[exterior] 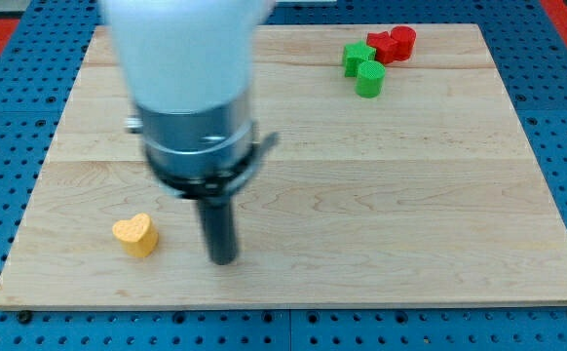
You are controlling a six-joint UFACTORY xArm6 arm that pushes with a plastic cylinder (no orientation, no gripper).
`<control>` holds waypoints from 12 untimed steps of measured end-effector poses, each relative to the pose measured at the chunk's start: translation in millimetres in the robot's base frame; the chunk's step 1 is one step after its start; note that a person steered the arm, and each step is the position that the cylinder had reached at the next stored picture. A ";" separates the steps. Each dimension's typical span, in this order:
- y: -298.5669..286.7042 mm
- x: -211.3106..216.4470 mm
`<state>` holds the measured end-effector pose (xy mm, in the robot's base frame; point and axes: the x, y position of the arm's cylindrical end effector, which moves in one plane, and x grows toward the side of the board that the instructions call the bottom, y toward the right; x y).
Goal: Move yellow heart into blue blocks and yellow hexagon
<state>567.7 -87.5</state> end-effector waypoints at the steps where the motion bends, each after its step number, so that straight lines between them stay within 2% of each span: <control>1: -49.2 -17.4; 2: -62.9 -20.4; 3: -95.0 -0.1; 5: -165.2 -0.6; 6: -184.8 -19.4; 7: -157.0 -27.3; 8: -132.5 -62.7; 9: -132.9 -125.1; 11: -132.8 -199.2; 12: -132.4 -221.6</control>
<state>346.1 -220.0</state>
